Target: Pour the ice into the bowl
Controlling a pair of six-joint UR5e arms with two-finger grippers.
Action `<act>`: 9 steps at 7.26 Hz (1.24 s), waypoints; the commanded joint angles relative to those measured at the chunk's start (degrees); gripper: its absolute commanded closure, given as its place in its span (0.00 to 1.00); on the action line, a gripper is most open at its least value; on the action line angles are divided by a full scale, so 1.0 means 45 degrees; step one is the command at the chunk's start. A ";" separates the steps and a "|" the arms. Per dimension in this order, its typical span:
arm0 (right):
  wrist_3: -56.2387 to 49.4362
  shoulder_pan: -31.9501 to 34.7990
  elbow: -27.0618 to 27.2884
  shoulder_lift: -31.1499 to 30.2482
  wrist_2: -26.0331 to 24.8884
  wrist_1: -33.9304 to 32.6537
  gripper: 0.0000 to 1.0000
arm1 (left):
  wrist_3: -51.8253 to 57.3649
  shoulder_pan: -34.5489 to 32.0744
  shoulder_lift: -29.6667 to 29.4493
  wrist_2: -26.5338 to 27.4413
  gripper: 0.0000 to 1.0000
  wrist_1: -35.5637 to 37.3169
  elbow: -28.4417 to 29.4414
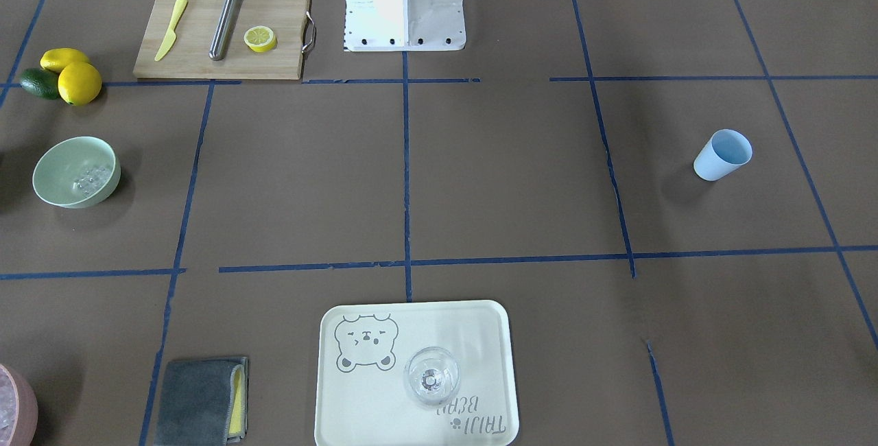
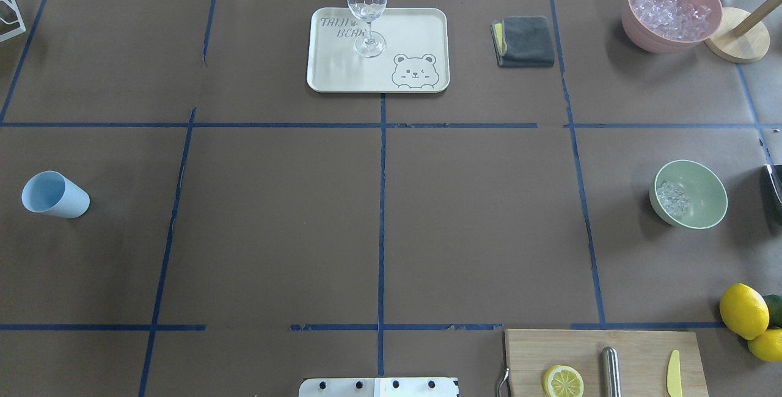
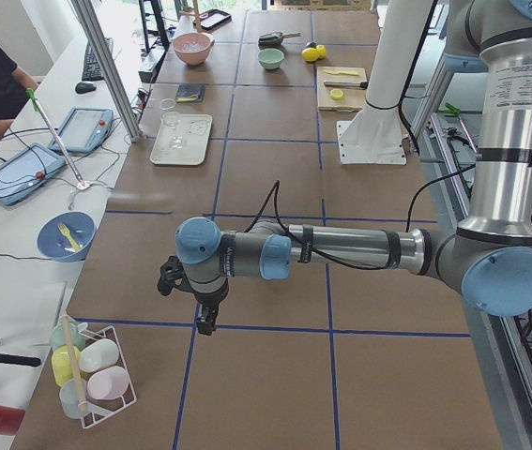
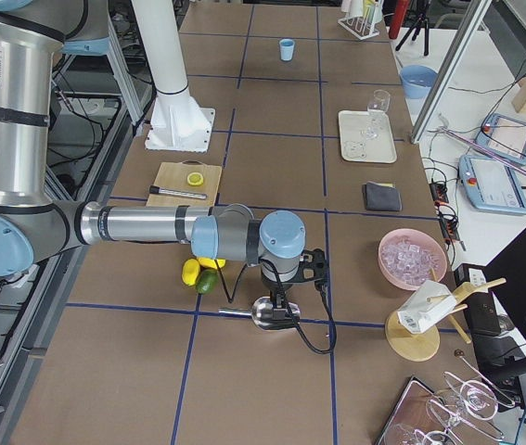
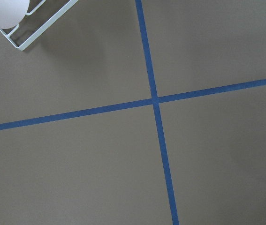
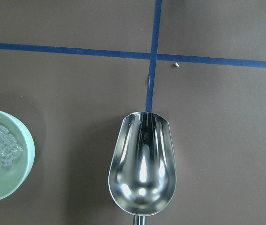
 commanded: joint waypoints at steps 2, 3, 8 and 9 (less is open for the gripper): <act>0.0057 0.0020 -0.0385 0.0005 0.0150 0.0000 0.00 | -0.0150 0.0068 0.0032 0.0006 0.00 -0.0017 -0.0006; 0.0096 0.0058 -0.0446 0.0044 0.0131 0.0000 0.00 | -0.0150 0.0068 0.0032 -0.0014 0.00 -0.0017 -0.0006; 0.0910 0.0566 -0.0544 0.0200 0.0034 0.0641 0.00 | -0.0072 0.0068 0.0013 0.0005 0.00 -0.0036 -0.0006; 0.1786 0.0567 -0.0583 0.0162 0.0014 0.1225 0.00 | -0.0072 0.0068 0.0032 -0.0014 0.00 -0.0017 -0.0064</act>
